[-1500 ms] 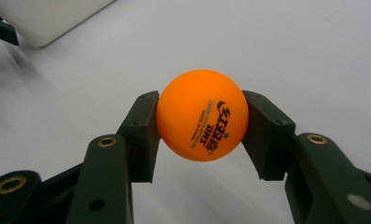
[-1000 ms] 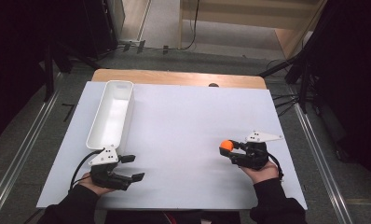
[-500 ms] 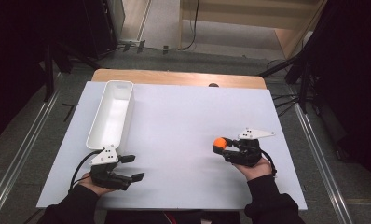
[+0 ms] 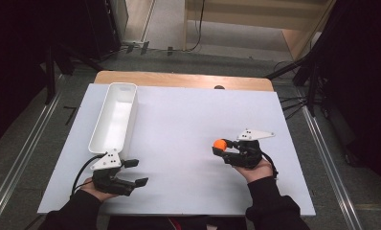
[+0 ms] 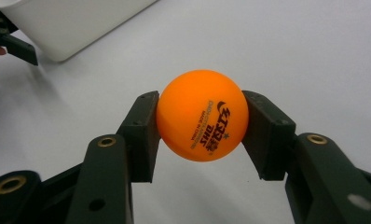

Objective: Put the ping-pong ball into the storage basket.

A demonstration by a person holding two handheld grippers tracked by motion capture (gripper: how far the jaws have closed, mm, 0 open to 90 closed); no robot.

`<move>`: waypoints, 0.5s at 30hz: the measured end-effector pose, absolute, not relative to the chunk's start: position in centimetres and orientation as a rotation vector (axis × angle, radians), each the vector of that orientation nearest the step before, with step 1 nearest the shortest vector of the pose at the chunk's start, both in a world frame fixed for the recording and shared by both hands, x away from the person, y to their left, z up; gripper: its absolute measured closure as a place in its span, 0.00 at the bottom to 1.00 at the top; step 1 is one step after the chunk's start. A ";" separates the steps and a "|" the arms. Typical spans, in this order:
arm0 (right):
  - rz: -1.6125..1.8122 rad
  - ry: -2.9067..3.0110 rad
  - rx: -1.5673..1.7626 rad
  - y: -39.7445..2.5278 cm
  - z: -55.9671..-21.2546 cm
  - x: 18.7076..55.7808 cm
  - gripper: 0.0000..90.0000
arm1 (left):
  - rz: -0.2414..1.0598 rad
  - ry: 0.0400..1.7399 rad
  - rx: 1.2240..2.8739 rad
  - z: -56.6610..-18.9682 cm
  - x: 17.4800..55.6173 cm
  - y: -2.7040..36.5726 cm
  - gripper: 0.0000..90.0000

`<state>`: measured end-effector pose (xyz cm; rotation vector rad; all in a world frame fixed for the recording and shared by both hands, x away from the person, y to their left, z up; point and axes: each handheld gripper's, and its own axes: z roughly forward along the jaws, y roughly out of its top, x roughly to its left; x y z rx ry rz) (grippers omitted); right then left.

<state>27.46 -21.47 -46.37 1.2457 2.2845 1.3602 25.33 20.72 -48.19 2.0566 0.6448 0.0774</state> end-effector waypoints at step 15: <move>1.336 2.260 1.225 -19.3 -46.1 28.2 0.54 | 0.075 0.642 2.056 -48.2 25.3 20.7 0.26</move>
